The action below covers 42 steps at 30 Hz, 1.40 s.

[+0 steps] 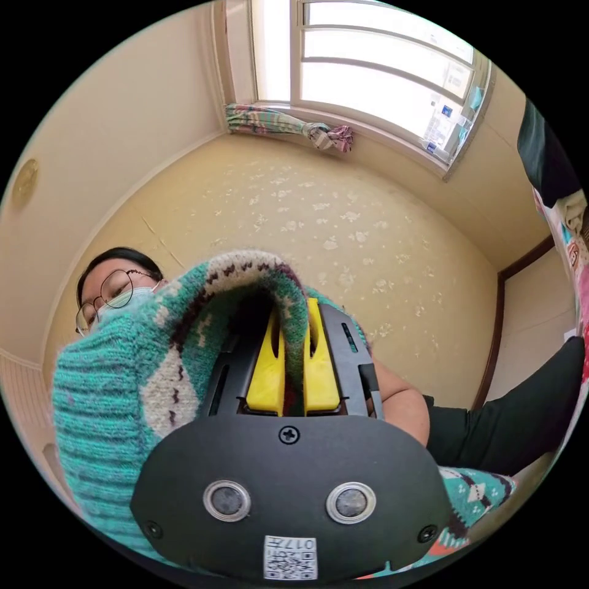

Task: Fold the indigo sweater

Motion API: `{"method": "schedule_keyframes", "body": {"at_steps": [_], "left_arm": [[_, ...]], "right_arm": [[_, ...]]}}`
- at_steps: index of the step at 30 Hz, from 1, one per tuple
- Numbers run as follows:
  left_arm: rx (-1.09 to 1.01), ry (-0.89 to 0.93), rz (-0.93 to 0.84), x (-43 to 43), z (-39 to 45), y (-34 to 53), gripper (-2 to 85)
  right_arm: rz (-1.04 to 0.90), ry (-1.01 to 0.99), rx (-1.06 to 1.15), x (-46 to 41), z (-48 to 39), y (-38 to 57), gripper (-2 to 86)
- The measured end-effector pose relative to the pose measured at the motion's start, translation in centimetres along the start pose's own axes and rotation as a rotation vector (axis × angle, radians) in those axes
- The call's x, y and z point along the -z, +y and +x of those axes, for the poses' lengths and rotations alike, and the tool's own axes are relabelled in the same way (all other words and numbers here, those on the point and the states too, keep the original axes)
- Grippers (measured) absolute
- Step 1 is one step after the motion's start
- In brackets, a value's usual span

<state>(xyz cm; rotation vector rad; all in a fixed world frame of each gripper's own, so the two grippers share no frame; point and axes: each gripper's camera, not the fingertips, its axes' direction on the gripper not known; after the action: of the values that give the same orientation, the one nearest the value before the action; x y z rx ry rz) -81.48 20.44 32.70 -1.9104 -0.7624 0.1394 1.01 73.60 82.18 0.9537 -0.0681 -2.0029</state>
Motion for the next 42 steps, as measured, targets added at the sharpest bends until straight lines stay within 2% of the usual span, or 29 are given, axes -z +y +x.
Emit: {"method": "schedule_keyframes", "body": {"at_steps": [4, 7, 10, 15, 17, 21, 22, 24, 27, 29, 33, 35, 37, 38, 40, 41, 42], "left_arm": [[-0.013, 0.007, 0.023, 0.6, -2.1, 2.9, 3.4], [0.032, -0.011, 0.057, 1.8, -4.3, 5.6, 3.4], [0.05, -0.087, 0.024, 2.5, -5.3, 7.0, 3.6], [0.113, -0.288, -0.117, 3.4, -7.7, 7.9, 3.7], [0.236, -0.398, -0.198, 4.2, -9.7, 8.1, 3.8], [0.656, -0.9, -0.531, 6.3, -12.8, 8.5, 3.8], [0.761, -1.022, -0.622, 6.6, -13.7, 8.8, 3.8], [0.883, -1.122, -0.781, 6.4, -15.7, 9.9, 3.6], [1.037, -1.105, -0.974, 6.6, -20.0, 12.4, 3.4], [1.104, -1.06, -1.028, 7.3, -22.9, 13.1, 3.2], [1.145, -1.144, -1.238, 10.5, -31.3, 11.6, 3.1], [1.225, -1.289, -1.33, 14.8, -35.6, 11.0, 3.5], [1.491, -1.657, -1.433, 24.8, -41.0, 10.4, 4.5], [1.534, -1.754, -1.451, 27.3, -42.0, 10.3, 4.7], [1.592, -2.239, -1.428, 37.1, -45.0, 9.9, 6.0], [1.583, -2.355, -1.432, 39.0, -45.4, 10.0, 6.5], [1.526, -2.556, -1.491, 41.9, -46.1, 10.6, 7.5]], "right_arm": [[-0.013, -0.189, -0.031, -0.7, 1.6, -0.4, 11.3], [0.009, -0.271, -0.052, 0.2, 2.1, -0.8, 6.5], [0.071, -0.123, -0.13, 4.1, 1.2, -1.6, 3.7], [0.275, 0.281, -0.197, 17.5, -6.2, -4.5, 2.2], [0.39, 0.41, -0.164, 22.2, -10.2, -5.6, 2.1], [0.636, 0.755, -0.162, 31.5, -18.1, -6.8, 1.9], [0.658, 0.789, -0.157, 32.5, -19.2, -6.9, 1.9], [0.799, 0.843, -0.032, 35.8, -23.9, -6.5, 1.9], [1.007, 0.851, 0.155, 38.2, -29.7, -5.6, 1.8], [1.095, 0.862, 0.251, 39.1, -32.8, -5.8, 1.8], [1.189, 0.909, 0.399, 41.3, -36.8, -7.8, 1.7], [1.179, 1.016, 0.388, 42.7, -35.6, -10.1, 1.6], [1.126, 1.047, 0.348, 45.0, -31.8, -13.4, 1.5], [1.082, 1.074, 0.281, 46.5, -27.9, -16.3, 1.4], [0.993, 1.184, 0.07, 48.3, -19.9, -21.2, 1.1], [0.976, 1.292, -0.196, 49.4, -13.2, -23.4, 1.1], [0.878, 1.286, -0.463, 50.6, -6.3, -24.6, 1.2]]}}
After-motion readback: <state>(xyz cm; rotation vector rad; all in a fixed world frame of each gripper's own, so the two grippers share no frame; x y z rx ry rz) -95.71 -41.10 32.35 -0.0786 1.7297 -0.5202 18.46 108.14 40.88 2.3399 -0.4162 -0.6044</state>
